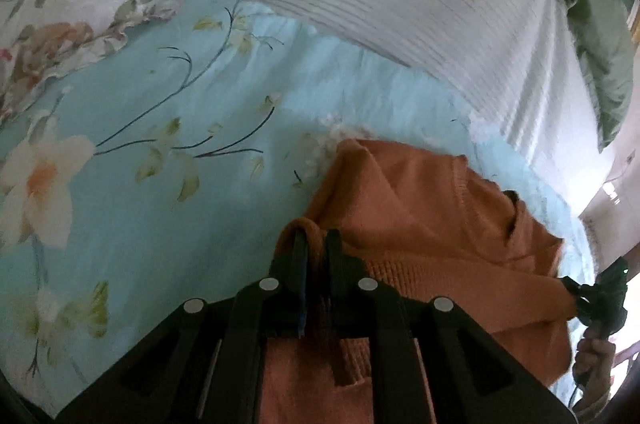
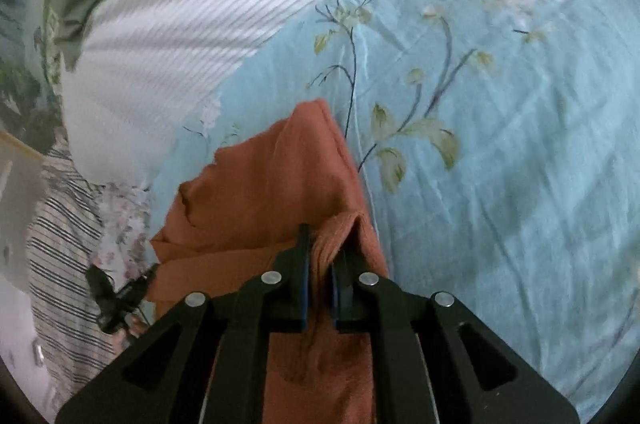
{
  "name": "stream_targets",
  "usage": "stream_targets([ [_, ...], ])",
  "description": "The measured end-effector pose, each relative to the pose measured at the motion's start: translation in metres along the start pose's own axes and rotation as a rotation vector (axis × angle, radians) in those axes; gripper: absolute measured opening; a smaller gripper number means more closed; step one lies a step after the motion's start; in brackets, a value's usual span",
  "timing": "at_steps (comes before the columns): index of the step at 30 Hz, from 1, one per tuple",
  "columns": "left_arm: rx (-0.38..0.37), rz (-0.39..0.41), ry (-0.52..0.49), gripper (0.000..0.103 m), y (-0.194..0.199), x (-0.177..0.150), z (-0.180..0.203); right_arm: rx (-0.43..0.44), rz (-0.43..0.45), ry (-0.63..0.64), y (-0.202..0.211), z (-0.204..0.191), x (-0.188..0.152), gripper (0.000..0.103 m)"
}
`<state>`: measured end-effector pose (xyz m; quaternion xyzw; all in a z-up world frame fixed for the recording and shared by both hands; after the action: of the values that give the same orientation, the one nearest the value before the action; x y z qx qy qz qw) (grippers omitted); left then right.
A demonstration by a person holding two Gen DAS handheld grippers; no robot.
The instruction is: Fold small clothes
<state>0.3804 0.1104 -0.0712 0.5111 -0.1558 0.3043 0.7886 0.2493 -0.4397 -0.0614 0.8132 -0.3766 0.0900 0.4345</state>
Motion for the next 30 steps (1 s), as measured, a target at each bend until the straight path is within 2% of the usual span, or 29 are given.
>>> stream_targets([
  [1, -0.002, 0.011, -0.013, 0.015, 0.010, -0.005, 0.003, -0.040, 0.030, 0.019, 0.014, 0.000, -0.002, 0.023],
  [2, -0.005, 0.019, -0.032, 0.016, 0.018, -0.010, 0.007, -0.071, 0.050, 0.030, 0.022, -0.001, -0.005, 0.032],
  [3, -0.024, 0.024, -0.065, 0.016, 0.030, -0.018, 0.015, -0.108, 0.084, 0.054, 0.035, -0.005, -0.010, 0.032],
  [5, -0.092, 0.005, -0.143, 0.021, 0.045, -0.041, 0.039, -0.072, 0.106, 0.122, 0.049, -0.023, -0.021, 0.032],
  [7, -0.131, -0.046, -0.219, 0.031, 0.045, -0.064, 0.063, 0.006, 0.026, 0.252, 0.040, -0.058, -0.046, 0.032],
  [10, -0.145, -0.167, -0.353, 0.032, 0.020, -0.107, 0.100, 0.033, -0.146, 0.455, 0.003, -0.097, -0.086, 0.032],
  [12, -0.088, -0.214, -0.419, 0.032, 0.000, -0.119, 0.110, -0.029, -0.216, 0.536, -0.020, -0.104, -0.099, 0.031],
  [13, -0.054, -0.213, -0.444, 0.031, -0.008, -0.118, 0.112, -0.093, -0.227, 0.553, -0.029, -0.101, -0.099, 0.029],
  [14, -0.045, -0.217, -0.447, 0.031, -0.014, -0.114, 0.111, -0.110, -0.219, 0.549, -0.032, -0.099, -0.095, 0.029],
  [17, 0.005, -0.203, -0.389, 0.028, -0.032, -0.078, 0.100, -0.208, -0.136, 0.510, -0.031, -0.084, -0.063, 0.029],
  [19, 0.027, -0.178, -0.335, 0.021, -0.041, -0.047, 0.089, -0.237, -0.060, 0.438, -0.025, -0.069, -0.037, 0.029],
  [21, 0.055, -0.129, -0.282, 0.022, -0.042, -0.020, 0.079, -0.252, 0.017, 0.365, -0.015, -0.058, -0.016, 0.029],
  [23, 0.143, -0.041, -0.214, 0.025, -0.037, 0.010, 0.065, -0.235, 0.106, 0.285, 0.002, -0.049, -0.002, 0.029],
  [26, 0.114, 0.013, -0.090, 0.027, -0.025, 0.035, 0.046, -0.228, 0.188, 0.251, 0.023, -0.048, 0.001, 0.030],
  [27, 0.119, 0.030, -0.065, 0.032, -0.020, 0.038, 0.041, -0.225, 0.209, 0.244, 0.028, -0.048, -0.001, 0.032],
  [28, 0.134, 0.053, -0.050, 0.040, -0.014, 0.038, 0.037, -0.225, 0.231, 0.235, 0.034, -0.051, -0.007, 0.034],
  [30, 0.148, 0.071, -0.050, 0.042, -0.006, 0.032, 0.034, -0.236, 0.280, 0.204, 0.049, -0.046, -0.012, 0.036],
])
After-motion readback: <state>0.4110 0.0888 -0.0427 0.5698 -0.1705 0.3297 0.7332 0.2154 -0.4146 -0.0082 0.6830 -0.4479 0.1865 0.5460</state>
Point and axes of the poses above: each gripper's, at about its wrist camera, not at the fingertips, and y roughly against the way its jaws point, z to its right, x to its top, the point moved 3 cm from there along -y, roughly the way its jaws point, and after that the axes turned 6 degrees about y, right-handed, at the moved point
